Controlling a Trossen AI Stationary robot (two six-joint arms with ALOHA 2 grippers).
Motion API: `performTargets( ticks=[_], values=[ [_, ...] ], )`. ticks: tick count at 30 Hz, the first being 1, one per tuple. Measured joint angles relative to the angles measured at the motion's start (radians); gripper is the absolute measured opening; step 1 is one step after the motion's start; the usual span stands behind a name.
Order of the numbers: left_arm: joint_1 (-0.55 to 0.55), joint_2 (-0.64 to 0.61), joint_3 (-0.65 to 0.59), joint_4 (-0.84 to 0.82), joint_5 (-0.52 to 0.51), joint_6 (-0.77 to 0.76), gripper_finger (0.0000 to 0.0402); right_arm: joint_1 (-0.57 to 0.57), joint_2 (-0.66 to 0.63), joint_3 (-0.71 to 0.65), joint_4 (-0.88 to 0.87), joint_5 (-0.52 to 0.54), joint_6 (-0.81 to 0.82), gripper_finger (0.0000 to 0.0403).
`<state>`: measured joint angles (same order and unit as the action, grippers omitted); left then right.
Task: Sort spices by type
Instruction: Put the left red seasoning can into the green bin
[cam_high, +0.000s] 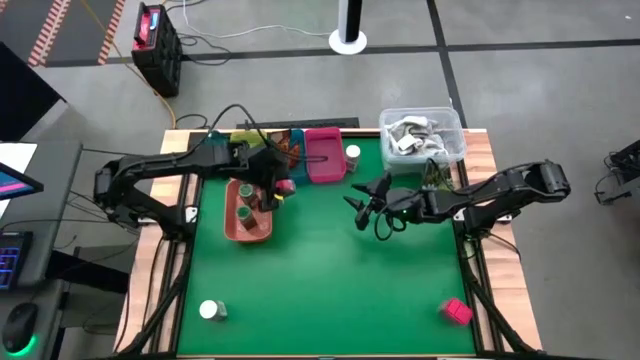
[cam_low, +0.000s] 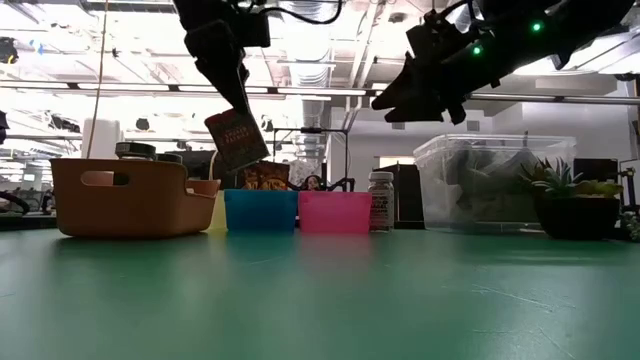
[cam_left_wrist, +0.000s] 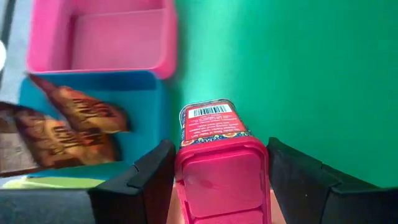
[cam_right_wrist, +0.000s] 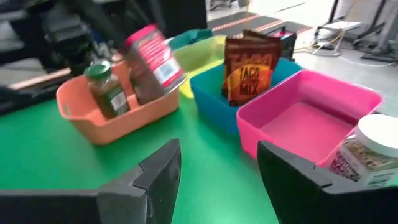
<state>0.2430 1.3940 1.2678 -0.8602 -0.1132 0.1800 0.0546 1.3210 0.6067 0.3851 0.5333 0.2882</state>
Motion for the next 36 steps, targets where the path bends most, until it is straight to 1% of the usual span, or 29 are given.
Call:
performTargets(
  ticks=[4,10,14,19,23,26,31,36],
  values=[
    [0.052,0.0,0.01,0.002,-0.003,0.025,0.0219,-0.005,0.0,0.0,-0.043,-0.054,-0.008,0.024],
    [0.121,0.0,0.107,-0.001,0.006,0.066,0.0219,-0.026,0.0,0.0,-0.073,-0.062,-0.009,0.024],
    [0.194,-0.002,0.163,-0.015,0.008,0.113,0.0219,-0.037,0.0,0.0,-0.071,-0.062,-0.008,0.024],
    [0.343,-0.001,0.167,-0.067,0.01,0.149,0.0219,-0.026,0.0,0.0,-0.071,-0.063,-0.002,0.024],
    [0.446,-0.002,0.167,-0.064,0.082,0.149,0.0219,-0.022,0.0,0.0,-0.071,-0.069,-0.003,0.024],
    [0.515,-0.001,0.167,-0.068,0.095,0.157,0.0219,-0.025,0.0,0.0,-0.07,-0.068,-0.003,0.024],
    [0.609,0.059,0.165,-0.077,0.084,0.15,0.0219,-0.024,0.0,0.0,-0.07,-0.068,-0.002,0.024],
    [0.664,0.133,0.166,-0.079,0.084,0.12,0.0219,-0.025,0.0,0.0,-0.059,-0.068,0.001,0.024]
  ],
)
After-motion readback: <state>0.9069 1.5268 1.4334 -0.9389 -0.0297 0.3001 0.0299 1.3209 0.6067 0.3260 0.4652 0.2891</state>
